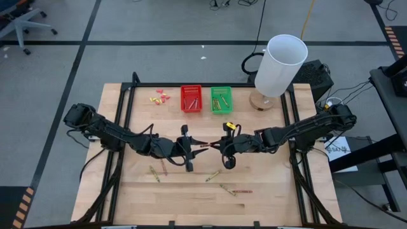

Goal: Sort crayons
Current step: Put the red crayon into the red bin

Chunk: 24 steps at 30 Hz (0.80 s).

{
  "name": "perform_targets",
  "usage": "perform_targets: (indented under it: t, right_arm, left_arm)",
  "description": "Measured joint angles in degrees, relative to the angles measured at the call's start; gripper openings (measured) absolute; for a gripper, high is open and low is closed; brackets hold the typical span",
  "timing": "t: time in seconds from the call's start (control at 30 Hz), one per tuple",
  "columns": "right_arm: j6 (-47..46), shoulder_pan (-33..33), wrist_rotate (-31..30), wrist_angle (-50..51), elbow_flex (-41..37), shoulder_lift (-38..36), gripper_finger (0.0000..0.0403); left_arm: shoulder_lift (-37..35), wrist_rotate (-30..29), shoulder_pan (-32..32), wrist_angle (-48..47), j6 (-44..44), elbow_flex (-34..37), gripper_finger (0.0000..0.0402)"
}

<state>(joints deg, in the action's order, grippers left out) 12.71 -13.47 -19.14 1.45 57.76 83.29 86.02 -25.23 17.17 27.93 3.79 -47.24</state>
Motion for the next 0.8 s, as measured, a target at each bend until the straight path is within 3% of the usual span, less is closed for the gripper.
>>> perform_targets:
  t: [0.5,0.8]
  right_arm:
    - [0.0,0.0,0.3,0.2,0.0,0.0,0.0006]
    - [-2.5,0.0,0.1,0.5,0.0,0.1,0.0022]
  left_arm:
    - [0.0,3.7,-1.2,-0.9,0.1,0.0,0.0029]
    - [0.0,3.7,-1.3,-1.7,0.0,0.0,0.0022]
